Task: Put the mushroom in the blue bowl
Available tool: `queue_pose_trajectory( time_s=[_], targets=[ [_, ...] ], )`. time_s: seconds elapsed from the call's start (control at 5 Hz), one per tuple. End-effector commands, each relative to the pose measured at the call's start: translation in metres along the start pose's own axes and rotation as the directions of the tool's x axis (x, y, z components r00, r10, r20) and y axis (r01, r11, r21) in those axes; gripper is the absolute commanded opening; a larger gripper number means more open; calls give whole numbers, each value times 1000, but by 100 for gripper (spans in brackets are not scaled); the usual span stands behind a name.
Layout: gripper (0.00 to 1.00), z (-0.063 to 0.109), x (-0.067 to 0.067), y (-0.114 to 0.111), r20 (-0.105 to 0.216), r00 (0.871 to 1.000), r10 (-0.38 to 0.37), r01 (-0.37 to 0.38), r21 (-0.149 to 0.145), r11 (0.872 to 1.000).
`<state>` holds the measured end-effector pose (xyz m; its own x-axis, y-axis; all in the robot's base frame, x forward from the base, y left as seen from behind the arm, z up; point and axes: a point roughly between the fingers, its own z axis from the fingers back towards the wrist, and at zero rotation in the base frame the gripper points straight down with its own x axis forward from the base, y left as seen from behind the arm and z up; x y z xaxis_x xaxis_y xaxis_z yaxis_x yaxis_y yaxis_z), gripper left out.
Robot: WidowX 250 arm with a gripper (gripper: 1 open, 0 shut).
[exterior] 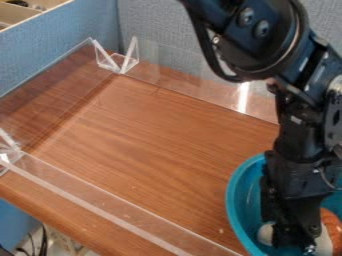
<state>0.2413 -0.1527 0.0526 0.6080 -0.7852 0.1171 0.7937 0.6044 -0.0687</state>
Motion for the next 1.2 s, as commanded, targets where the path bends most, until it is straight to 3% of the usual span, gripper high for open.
queue_pose_trajectory(
  time_s=[0.0, 0.2, 1.0],
  targets=[
    [100, 20, 7, -4, 67, 998, -19, 17, 35, 999],
    [0, 22, 7, -4, 70, 997, -17, 14, 41, 999],
    [0, 29, 5, 0, 70, 997, -15, 11, 60, 998]
  ],
)
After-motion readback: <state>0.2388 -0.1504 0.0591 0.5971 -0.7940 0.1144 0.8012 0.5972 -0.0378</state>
